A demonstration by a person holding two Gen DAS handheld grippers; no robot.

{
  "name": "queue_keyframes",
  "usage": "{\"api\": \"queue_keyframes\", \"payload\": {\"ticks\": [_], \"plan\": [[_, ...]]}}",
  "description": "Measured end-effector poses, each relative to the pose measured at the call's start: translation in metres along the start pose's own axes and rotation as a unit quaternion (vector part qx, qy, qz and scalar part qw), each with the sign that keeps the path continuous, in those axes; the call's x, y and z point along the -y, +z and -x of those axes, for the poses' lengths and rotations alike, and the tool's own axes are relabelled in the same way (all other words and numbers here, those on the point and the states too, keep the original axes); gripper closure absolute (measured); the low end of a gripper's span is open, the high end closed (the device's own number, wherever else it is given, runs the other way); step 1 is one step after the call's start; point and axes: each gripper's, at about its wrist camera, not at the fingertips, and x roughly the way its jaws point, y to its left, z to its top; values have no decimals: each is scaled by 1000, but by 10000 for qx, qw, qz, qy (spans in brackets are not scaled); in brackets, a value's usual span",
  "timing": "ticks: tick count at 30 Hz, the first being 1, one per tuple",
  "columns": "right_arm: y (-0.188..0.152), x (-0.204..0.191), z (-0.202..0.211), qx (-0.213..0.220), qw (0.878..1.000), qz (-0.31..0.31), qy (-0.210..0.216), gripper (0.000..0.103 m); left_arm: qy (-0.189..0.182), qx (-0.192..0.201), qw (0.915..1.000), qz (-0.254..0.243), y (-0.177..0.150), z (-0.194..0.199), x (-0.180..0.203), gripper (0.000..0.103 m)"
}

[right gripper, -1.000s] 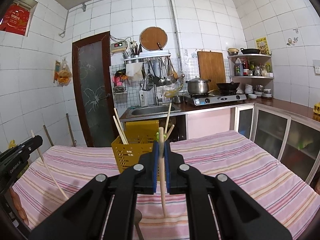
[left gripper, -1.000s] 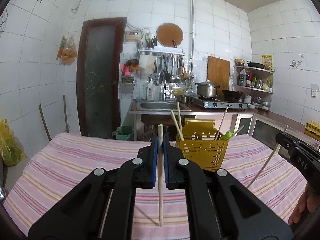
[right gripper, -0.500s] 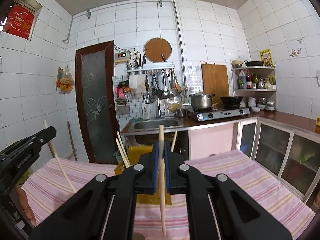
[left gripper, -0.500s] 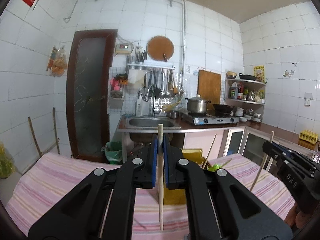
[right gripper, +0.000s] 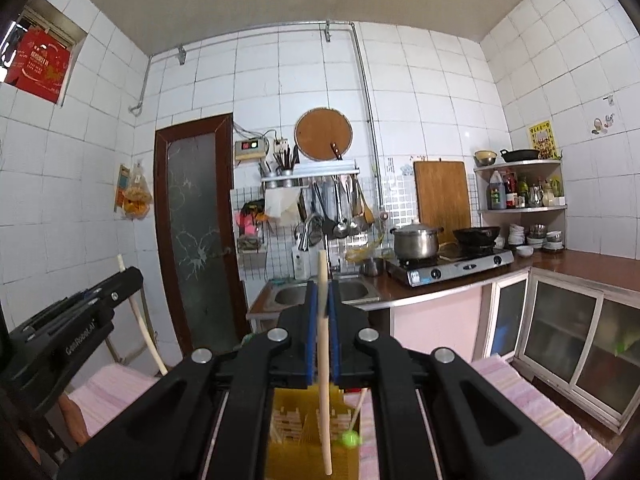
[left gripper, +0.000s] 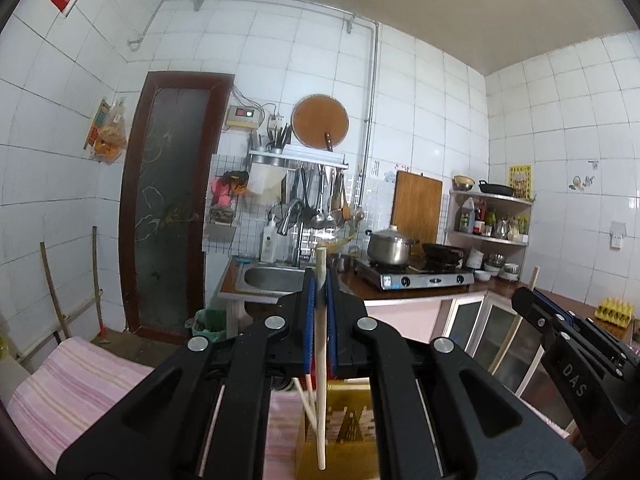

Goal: Organize utensils
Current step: 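Lower both chopsticks into the yellow holder and open both tools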

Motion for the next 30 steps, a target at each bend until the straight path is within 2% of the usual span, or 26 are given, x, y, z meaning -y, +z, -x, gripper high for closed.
{"api": "queue_keyframes", "payload": {"ticks": [7, 10, 14, 19, 26, 27, 28, 29, 30], "plan": [[4, 8, -48, 14, 9998, -193, -26, 97, 9, 130, 9999, -100, 1, -49, 6, 99], [-6, 13, -70, -43, 9998, -206, -49, 97, 54, 80, 9998, -154, -13, -70, 7, 99], [-27, 18, -94, -170, 9996, -229, -93, 97, 101, -187, 9997, -135, -38, -95, -2, 99], [-62, 27, -124, -568, 9978, -327, -136, 97, 111, -524, 9985, -77, -67, -114, -12, 99], [-89, 29, -137, -1213, 9921, -26, -327, 96, 119, -810, 9966, -108, -81, -111, -18, 99], [-90, 30, -134, -1253, 9915, -8, -355, 94, 125, -852, 9962, -114, -81, -108, -20, 98], [-88, 33, -130, -1288, 9909, 7, -397, 79, 134, -928, 9955, -131, -80, -103, -22, 96], [-86, 36, -124, -1290, 9906, -3, -451, 54, 148, -999, 9948, -145, -78, -99, -25, 93], [-84, 38, -119, -1272, 9907, -27, -487, 45, 158, -1042, 9943, -154, -77, -95, -26, 79]]}}
